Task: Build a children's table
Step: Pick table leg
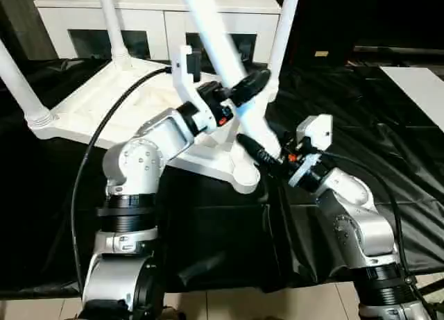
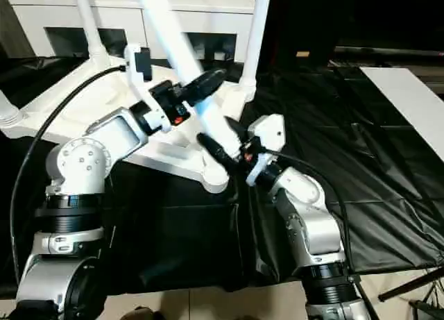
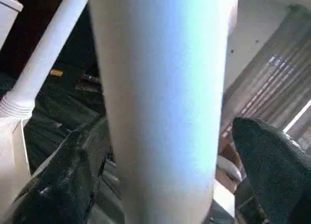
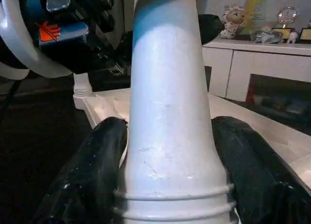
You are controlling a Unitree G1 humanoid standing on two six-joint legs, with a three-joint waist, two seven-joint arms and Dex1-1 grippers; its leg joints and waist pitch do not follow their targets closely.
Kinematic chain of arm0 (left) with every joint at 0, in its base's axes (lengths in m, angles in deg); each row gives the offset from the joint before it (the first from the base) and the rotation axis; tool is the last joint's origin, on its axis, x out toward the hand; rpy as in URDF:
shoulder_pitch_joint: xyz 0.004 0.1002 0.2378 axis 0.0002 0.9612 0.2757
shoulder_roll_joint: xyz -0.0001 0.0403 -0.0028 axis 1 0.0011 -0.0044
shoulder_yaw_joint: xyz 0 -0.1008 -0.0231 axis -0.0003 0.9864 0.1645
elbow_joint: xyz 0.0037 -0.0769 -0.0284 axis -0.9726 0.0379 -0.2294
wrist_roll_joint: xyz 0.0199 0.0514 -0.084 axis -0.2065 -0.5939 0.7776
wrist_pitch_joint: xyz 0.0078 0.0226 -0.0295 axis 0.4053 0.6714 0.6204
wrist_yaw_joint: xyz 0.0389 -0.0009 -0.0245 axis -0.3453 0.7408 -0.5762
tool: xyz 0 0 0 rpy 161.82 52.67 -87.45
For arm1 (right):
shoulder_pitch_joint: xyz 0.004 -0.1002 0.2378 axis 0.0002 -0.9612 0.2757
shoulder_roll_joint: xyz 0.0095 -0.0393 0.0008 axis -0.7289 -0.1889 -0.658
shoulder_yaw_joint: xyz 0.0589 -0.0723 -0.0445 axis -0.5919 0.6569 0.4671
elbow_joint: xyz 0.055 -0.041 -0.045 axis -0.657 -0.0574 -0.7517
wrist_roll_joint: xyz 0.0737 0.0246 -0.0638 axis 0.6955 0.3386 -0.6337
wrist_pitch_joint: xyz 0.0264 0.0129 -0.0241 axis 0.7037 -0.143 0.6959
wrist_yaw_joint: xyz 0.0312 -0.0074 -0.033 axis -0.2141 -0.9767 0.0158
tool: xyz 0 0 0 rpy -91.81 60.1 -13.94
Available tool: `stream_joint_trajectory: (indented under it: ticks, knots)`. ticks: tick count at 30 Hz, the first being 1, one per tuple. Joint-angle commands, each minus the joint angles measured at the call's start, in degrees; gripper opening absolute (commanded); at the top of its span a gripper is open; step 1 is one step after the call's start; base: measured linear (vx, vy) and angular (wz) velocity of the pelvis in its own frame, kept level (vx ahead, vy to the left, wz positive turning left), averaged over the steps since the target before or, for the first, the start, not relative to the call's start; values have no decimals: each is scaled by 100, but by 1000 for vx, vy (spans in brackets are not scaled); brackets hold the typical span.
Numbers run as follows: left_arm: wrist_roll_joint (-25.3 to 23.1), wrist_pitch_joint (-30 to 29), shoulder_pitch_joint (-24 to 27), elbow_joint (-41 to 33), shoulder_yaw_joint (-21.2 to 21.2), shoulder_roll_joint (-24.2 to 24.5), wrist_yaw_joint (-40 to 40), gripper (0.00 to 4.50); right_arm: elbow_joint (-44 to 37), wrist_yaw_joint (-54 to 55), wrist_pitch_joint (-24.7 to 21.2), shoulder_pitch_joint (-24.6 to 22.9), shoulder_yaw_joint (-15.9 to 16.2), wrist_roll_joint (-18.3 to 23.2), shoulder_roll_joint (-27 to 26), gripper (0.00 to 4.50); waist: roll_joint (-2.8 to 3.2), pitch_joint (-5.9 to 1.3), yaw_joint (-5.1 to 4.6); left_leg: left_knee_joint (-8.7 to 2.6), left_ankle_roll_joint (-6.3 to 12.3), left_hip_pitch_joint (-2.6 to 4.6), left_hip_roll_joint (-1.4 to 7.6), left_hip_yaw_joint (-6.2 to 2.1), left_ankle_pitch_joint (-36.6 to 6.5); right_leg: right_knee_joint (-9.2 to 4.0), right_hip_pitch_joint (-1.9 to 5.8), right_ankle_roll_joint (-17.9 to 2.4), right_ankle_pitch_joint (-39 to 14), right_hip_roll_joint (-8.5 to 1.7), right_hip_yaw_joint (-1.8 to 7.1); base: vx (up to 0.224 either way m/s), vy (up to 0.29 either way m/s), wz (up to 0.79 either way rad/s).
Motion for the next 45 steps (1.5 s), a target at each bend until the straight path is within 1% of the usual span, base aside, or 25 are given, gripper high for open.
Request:
stream_joint_trajectory:
  ticks: [1,3,4,9,13,15,17,22,23,26,29,30,31,32,35,36,37,38,39,40,41,42,43,44,45]
  knots:
    - [65,-104,-166,37,-38,28,22,407,-75,-42,-29,15,28,-28,76,264,-45,-397,12,-427,152,172,272,-150,-1252,-434,224,-1007,-1258,-328,195,0,0,0]
    - [73,-112,-168,44,-32,24,19,391,-65,-48,-27,18,33,-35,83,264,-47,-396,13,-427,158,170,271,-149,-1234,-429,227,-1026,-1216,-333,197,0,0,0]
    - [15,-111,-173,71,-58,52,21,379,-45,-31,-19,38,27,-47,74,264,-31,-398,18,-427,154,171,272,-152,-1229,-425,229,-1035,-1203,-336,197,0,0,0]
    - [12,-59,-198,120,-25,84,115,339,-7,-5,-2,58,20,-62,62,264,-35,-400,14,-430,153,170,271,-153,-1230,-420,235,-1053,-1151,-332,195,0,0,0]
    - [52,-82,-193,131,5,131,122,324,1,15,9,64,41,-66,69,264,-32,-399,13,-432,129,176,274,-154,-1268,-424,232,-1050,-1204,-333,195,0,0,0]
    - [49,-76,-183,134,41,151,173,303,0,23,7,65,55,-70,68,264,-55,-393,11,-435,123,172,273,-152,-1282,-428,232,-1037,-1246,-335,195,0,0,0]
    - [49,-73,-184,137,43,156,174,293,3,16,5,68,59,-71,72,264,-45,-390,12,-435,115,175,273,-152,-1293,-434,227,-1027,-1288,-339,197,0,0,0]
    - [74,-17,-172,133,78,166,218,254,10,22,3,79,68,-80,74,264,-45,-392,14,-433,124,170,274,-152,-1258,-425,230,-1025,-1238,-339,198,0,0,0]
    - [64,1,-172,131,78,172,237,247,14,28,2,83,68,-88,74,264,-63,-396,12,-430,130,168,273,-149,-1239,-423,231,-1030,-1213,-337,198,0,0,0]
    - [74,50,-187,132,121,160,274,211,43,76,21,104,86,-182,92,264,-58,-393,15,-428,144,168,271,-148,-1210,-418,230,-1043,-1191,-337,197,0,0,0]
    - [65,49,-192,124,143,162,302,199,80,96,17,132,96,-224,87,264,-53,-393,12,-428,127,168,270,-148,-1210,-418,231,-1045,-1208,-335,197,0,0,0]
    - [57,52,-192,121,147,160,318,195,84,67,-4,136,101,-204,90,299,-54,-395,12,-428,130,172,273,-149,-1213,-417,231,-1038,-1194,-336,198,0,0,0]
    - [58,45,-187,112,134,178,330,195,99,57,-34,150,84,-159,70,320,-56,-393,13,-428,132,172,273,-147,-1214,-419,230,-1037,-1185,-336,198,0,0,0]
    - [60,46,-188,112,133,180,333,195,104,55,-40,156,80,-150,69,334,-55,-393,12,-429,130,173,274,-149,-1225,-419,230,-1037,-1191,-336,198,0,0,0]
    - [85,60,-214,112,132,198,364,194,111,3,-111,195,63,-88,75,345,-48,-393,5,-429,137,171,269,-149,-1229,-416,233,-1035,-1161,-328,198,0,0,0]
    - [96,60,-222,115,136,200,376,193,108,-5,-128,202,62,-80,81,373,-50,-397,5,-425,142,170,270,-149,-1221,-415,239,-1037,-1164,-335,198,0,0,0]
    - [105,57,-231,118,135,209,380,193,100,-16,-168,217,60,-77,108,379,-49,-398,3,-427,140,169,271,-152,-1193,-409,240,-1047,-1137,-329,195,0,0,0]
    - [105,56,-261,139,149,231,398,193,41,-73,-551,287,-116,264,145,380,-66,-397,-1,-425,157,177,266,-147,-1186,-413,244,-1060,-1112,-319,196,0,0,0]
    - [106,54,-289,158,159,255,398,193,-28,-99,-1019,390,-355,714,167,380,-49,-399,2,-419,212,198,260,-149,-1173,-404,248,-1087,-1066,-310,198,0,0,0]
    - [106,53,-307,170,163,272,396,193,-75,-114,-1343,461,-522,1029,178,380,-42,-404,9,-418,224,198,265,-152,-1165,-398,244,-1094,-1049,-314,198,0,0,0]
    - [108,50,-320,177,164,284,391,193,-115,-189,-1947,616,-789,1633,261,380,-45,-405,14,-417,209,201,271,-151,-1152,-398,238,-1096,-1029,-316,193,0,0,0]
    - [112,49,-324,178,160,289,389,193,-131,-238,-2310,715,-943,1996,320,380,-51,-391,5,-419,229,210,260,-149,-1170,-403,250,-1104,-1028,-301,192,0,0,0]
    - [113,42,-326,180,136,313,351,193,-18,-279,-2852,970,-1146,2369,476,380,-32,-396,14,-407,224,215,261,-150,-1120,-394,250,-1123,-956,-298,188,0,0,0]
    - [113,42,-326,180,136,313,351,193,-18,-279,-2852,970,-1146,2369,476,380,-38,-407,19,-406,210,197,262,-157,-1056,-382,271,-1128,-907,-307,181,0,0,0]
    - [127,2,-328,177,96,321,315,193,113,-417,-3040,1137,-1186,2406,639,380,-56,-413,28,-393,189,187,259,-139,-961,-376,263,-1147,-830,-317,185,0,0,0]
